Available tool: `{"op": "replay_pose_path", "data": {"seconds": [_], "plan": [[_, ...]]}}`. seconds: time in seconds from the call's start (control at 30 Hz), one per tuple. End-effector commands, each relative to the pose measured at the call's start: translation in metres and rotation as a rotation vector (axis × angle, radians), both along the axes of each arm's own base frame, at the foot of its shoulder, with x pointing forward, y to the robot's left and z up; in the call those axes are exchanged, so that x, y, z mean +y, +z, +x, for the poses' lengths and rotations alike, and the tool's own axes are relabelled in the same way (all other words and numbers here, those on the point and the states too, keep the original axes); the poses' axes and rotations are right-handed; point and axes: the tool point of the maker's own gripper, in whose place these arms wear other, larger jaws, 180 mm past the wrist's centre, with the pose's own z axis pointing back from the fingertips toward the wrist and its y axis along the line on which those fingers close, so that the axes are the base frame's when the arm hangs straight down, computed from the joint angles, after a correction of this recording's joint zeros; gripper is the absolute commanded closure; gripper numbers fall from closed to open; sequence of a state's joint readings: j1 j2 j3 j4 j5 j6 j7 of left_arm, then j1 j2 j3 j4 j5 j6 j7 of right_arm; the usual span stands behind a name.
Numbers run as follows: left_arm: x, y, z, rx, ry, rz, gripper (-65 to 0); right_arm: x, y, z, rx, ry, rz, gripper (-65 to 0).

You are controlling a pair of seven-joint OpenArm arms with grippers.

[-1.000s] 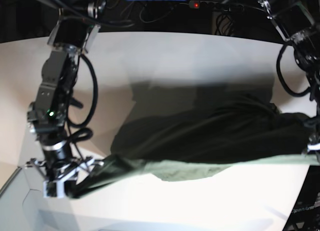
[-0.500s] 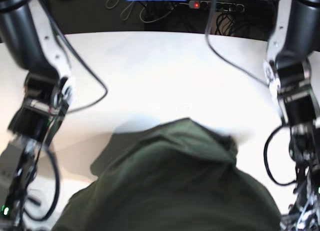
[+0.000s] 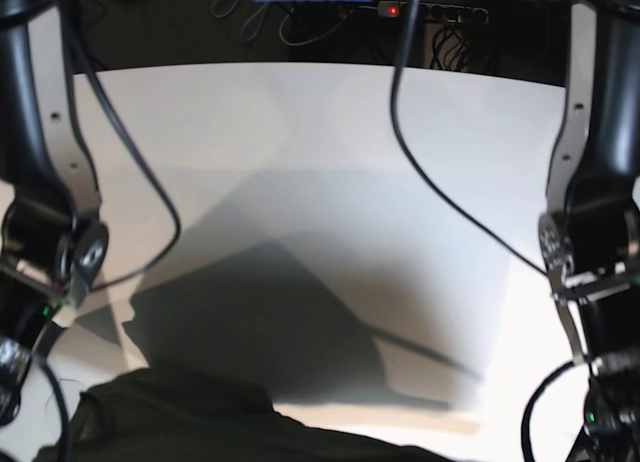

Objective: Layout the t-shirt on the table in an organized manner, then fold the t-shirt properly
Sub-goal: 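Lift the shirt with both grippers and lay it flat on the table, then drag the held shirt edge with both grippers to straighten it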

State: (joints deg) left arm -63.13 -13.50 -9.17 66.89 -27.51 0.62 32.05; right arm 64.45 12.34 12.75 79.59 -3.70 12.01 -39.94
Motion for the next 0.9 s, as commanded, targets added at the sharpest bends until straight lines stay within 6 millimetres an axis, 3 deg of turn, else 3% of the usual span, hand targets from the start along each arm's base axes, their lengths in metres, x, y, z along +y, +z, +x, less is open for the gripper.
{"op": "replay_pose_path", "data": {"seconds": [0.0, 0.17, 0.23, 0.4, 0.57, 0.77, 0.87], "plan": [[0.008, -0.002, -0.007, -0.017, 0.020, 0.016, -0.1, 0.000, 0.007, -0.010, -0.039, -0.004, -0.013, 0.0], [0.002, -0.105, -0.032, 0.115, 0.014, 0.068, -0.1, 0.019, -0.088, -0.034, 0.076, 0.017, -0.049, 0.0], [0.000, -0.137, -0.048, 0.154, 0.013, 0.078, -0.1, 0.031, -0.124, -0.045, 0.124, 0.049, -0.036, 0.0], [0.017, -0.229, -0.095, 0.297, 0.056, 0.019, -0.1, 0.051, -0.226, -0.078, 0.311, 0.084, -0.008, 0.0], [0.034, -0.336, -0.147, 0.538, 0.095, -0.001, -0.1, 0.069, -0.320, -0.122, 0.473, 0.115, 0.036, 0.0], [0.045, -0.442, -0.205, 0.812, 0.119, -0.018, -0.1, 0.079, -0.382, -0.170, 0.571, 0.131, 0.064, 0.0], [0.059, -0.470, -0.226, 0.901, 0.139, -0.010, -0.1, 0.080, -0.402, -0.188, 0.625, 0.131, 0.071, 0.0]]}}
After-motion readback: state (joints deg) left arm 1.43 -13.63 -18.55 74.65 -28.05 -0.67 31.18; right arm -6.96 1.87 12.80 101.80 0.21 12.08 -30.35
